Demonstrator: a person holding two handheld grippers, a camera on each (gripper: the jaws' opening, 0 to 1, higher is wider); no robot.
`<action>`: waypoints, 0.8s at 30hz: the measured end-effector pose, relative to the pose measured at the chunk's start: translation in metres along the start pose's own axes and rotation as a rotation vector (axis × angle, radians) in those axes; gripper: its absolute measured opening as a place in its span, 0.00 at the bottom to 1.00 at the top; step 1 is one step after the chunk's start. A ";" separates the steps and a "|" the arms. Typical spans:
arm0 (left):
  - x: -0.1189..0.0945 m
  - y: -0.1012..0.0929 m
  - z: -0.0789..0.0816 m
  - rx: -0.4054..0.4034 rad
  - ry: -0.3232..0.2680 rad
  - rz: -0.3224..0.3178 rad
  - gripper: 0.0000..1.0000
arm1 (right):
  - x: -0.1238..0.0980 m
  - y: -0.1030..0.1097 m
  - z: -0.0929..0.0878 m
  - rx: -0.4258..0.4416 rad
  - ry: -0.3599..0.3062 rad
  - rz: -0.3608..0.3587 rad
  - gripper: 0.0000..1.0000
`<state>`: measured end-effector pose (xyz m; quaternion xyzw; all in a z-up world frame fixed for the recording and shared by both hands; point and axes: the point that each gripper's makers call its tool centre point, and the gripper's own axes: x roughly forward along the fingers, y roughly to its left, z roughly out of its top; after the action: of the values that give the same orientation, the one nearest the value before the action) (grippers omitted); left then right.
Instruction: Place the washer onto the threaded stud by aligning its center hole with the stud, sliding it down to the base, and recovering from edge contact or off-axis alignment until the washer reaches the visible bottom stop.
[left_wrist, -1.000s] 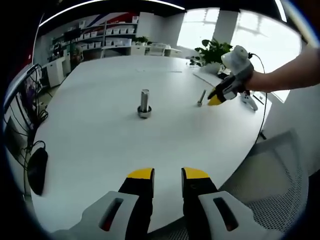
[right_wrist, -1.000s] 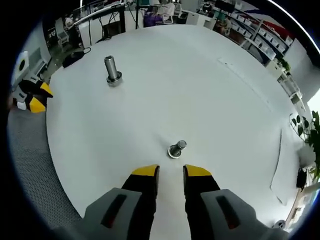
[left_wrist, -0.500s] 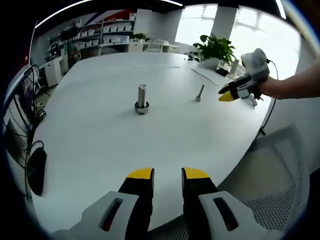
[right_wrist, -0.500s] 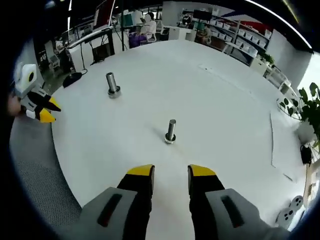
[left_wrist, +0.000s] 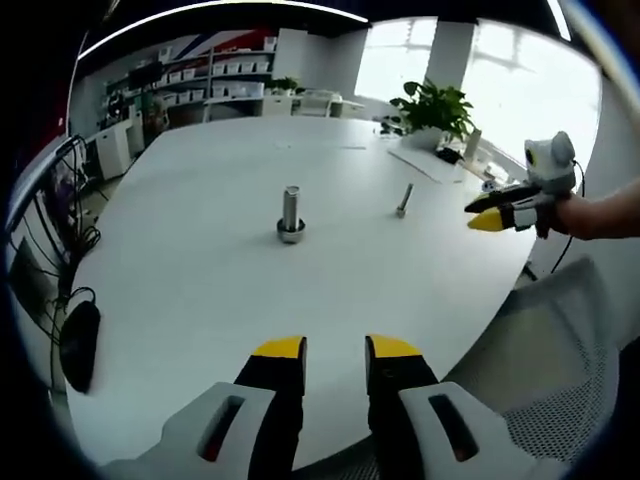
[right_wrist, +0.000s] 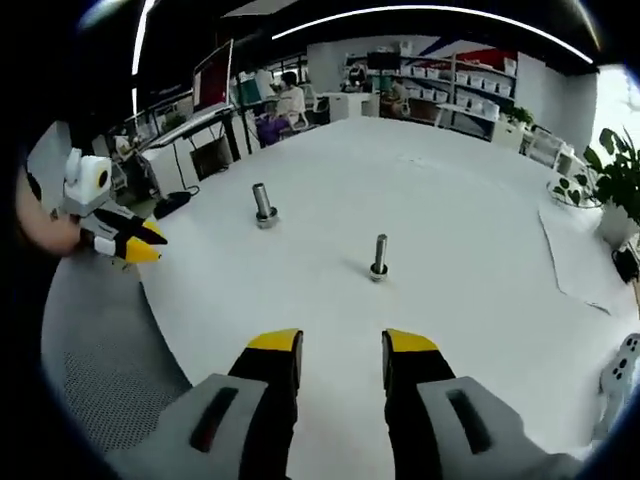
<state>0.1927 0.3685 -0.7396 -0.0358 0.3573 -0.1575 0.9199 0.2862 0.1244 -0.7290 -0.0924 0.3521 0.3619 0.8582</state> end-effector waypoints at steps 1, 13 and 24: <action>0.000 0.002 0.000 -0.003 0.001 0.007 0.21 | -0.003 0.001 0.000 0.012 -0.012 0.001 0.38; -0.005 0.011 0.006 -0.022 -0.030 0.059 0.23 | -0.019 0.018 -0.013 0.014 -0.072 -0.003 0.38; -0.004 0.016 0.005 -0.041 -0.027 0.075 0.23 | -0.014 0.006 -0.018 0.036 -0.074 -0.052 0.38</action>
<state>0.1971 0.3851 -0.7361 -0.0434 0.3489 -0.1148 0.9291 0.2654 0.1135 -0.7326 -0.0729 0.3241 0.3361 0.8813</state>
